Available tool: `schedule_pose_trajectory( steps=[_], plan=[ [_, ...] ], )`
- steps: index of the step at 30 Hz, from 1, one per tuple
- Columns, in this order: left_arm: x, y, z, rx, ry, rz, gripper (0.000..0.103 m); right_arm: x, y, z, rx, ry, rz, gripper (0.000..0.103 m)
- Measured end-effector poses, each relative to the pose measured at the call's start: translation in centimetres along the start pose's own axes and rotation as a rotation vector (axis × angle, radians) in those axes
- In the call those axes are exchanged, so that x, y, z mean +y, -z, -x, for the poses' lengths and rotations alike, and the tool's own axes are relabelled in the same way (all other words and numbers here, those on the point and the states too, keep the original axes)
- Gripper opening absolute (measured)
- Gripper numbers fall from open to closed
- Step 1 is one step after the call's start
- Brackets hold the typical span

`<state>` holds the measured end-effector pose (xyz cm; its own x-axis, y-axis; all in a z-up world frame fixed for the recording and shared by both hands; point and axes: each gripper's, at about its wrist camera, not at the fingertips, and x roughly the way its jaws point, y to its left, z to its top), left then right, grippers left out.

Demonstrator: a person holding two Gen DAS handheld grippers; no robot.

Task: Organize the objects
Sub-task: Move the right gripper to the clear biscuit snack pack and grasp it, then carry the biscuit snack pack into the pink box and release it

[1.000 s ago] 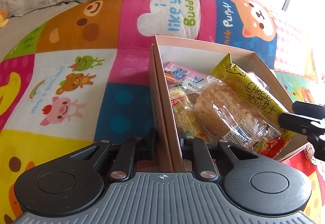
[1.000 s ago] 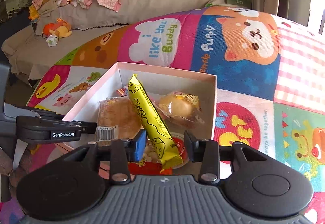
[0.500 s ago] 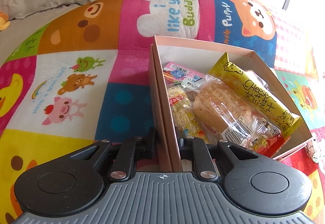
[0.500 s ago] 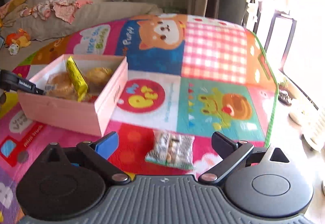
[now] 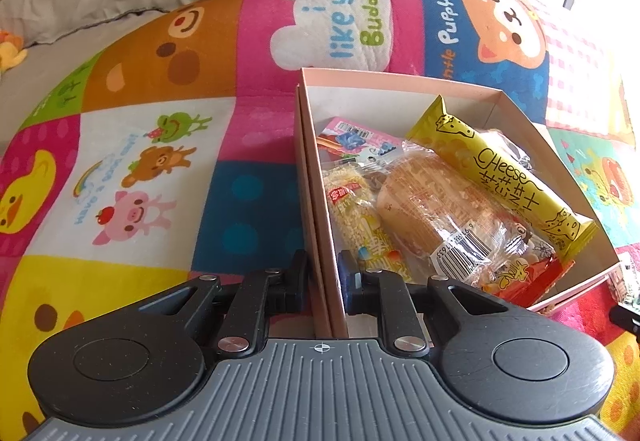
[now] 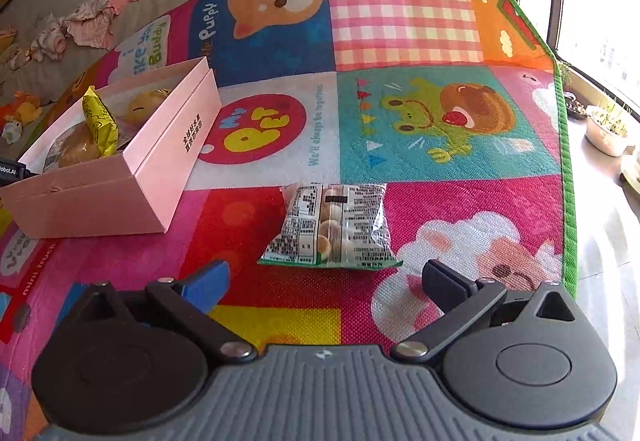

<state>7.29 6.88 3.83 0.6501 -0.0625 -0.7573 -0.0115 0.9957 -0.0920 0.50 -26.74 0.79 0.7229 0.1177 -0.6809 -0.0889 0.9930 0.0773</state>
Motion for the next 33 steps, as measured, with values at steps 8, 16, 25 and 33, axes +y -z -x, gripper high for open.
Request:
schedule_pose_trajectory(
  steps=[8,16,25,33],
  plan=[
    [-0.2,0.0,0.0,0.003,-0.012,-0.008,0.018,1.0,-1.3,-1.4,-0.024,0.034,0.060,0.066],
    [-0.1,0.1,0.0,0.002,-0.007,-0.003,0.018,1.5,0.8,2.1,0.041,-0.072,0.063,0.057],
    [0.1,0.2,0.0,-0.004,0.000,0.007,0.018,4.1,1.0,9.0,0.056,-0.218,0.148,0.057],
    [0.5,0.4,0.1,-0.012,0.023,0.021,0.018,7.1,-2.9,10.8,-0.054,-0.276,0.185,0.057]
  ],
)
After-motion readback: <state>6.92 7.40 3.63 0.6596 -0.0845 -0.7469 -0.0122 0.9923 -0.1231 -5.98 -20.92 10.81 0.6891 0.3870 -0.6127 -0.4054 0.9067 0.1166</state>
